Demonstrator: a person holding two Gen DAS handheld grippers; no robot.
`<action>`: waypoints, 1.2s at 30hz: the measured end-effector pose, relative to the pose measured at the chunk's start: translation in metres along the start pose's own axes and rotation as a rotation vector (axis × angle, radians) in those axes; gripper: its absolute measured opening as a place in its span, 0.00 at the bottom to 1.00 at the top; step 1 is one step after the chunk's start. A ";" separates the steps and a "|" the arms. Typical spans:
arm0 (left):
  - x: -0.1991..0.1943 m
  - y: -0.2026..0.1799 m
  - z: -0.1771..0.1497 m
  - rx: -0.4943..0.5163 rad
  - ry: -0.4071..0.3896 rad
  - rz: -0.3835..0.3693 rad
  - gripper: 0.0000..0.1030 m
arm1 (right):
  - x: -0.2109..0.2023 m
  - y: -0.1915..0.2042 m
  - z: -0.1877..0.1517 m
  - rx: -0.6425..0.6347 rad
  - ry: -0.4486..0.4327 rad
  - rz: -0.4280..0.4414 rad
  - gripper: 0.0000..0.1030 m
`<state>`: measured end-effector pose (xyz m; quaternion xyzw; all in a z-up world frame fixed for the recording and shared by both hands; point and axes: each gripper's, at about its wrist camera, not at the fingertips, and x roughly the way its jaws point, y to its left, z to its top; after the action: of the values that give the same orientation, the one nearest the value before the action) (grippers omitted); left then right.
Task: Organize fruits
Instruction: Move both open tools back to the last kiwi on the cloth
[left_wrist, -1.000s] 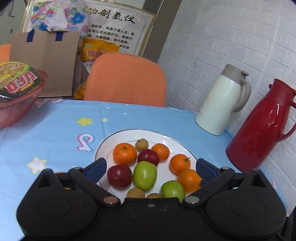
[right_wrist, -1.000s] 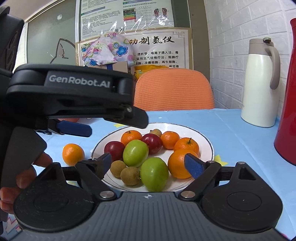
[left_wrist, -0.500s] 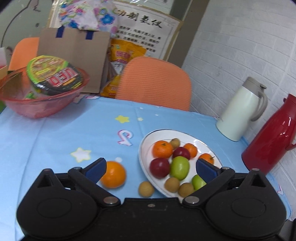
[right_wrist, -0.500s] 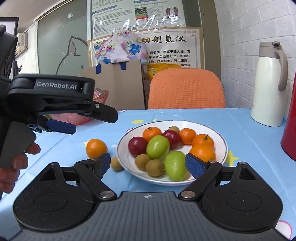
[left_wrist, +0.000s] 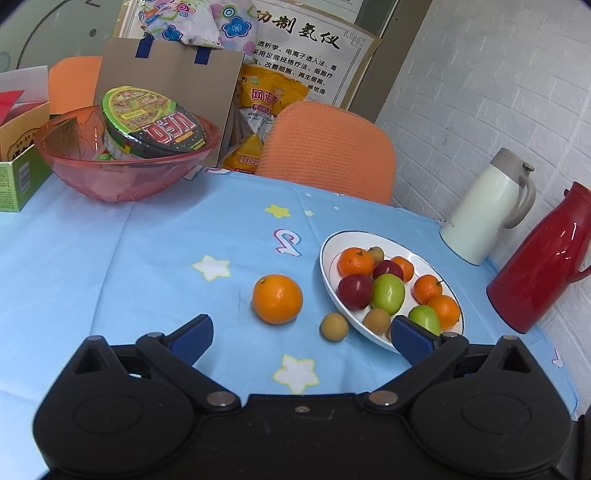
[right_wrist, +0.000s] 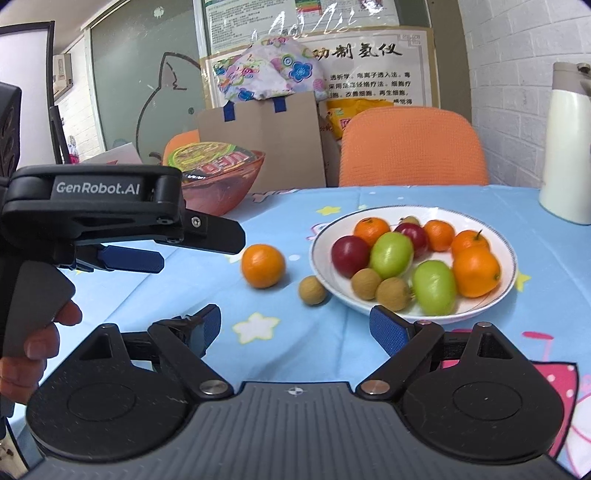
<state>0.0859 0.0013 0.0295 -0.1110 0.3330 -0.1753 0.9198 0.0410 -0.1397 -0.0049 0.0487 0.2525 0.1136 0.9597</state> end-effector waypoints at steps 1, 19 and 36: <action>-0.002 0.002 -0.001 0.003 0.002 0.004 1.00 | 0.002 0.002 -0.001 -0.001 0.007 0.003 1.00; -0.009 0.045 -0.003 -0.043 0.024 -0.026 0.92 | 0.052 0.012 0.001 0.128 0.069 -0.118 0.75; 0.007 0.063 0.001 -0.047 0.069 -0.068 0.66 | 0.071 0.010 0.009 0.172 0.059 -0.195 0.38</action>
<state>0.1072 0.0563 0.0066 -0.1374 0.3644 -0.2023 0.8985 0.1041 -0.1128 -0.0289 0.1028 0.2931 -0.0009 0.9505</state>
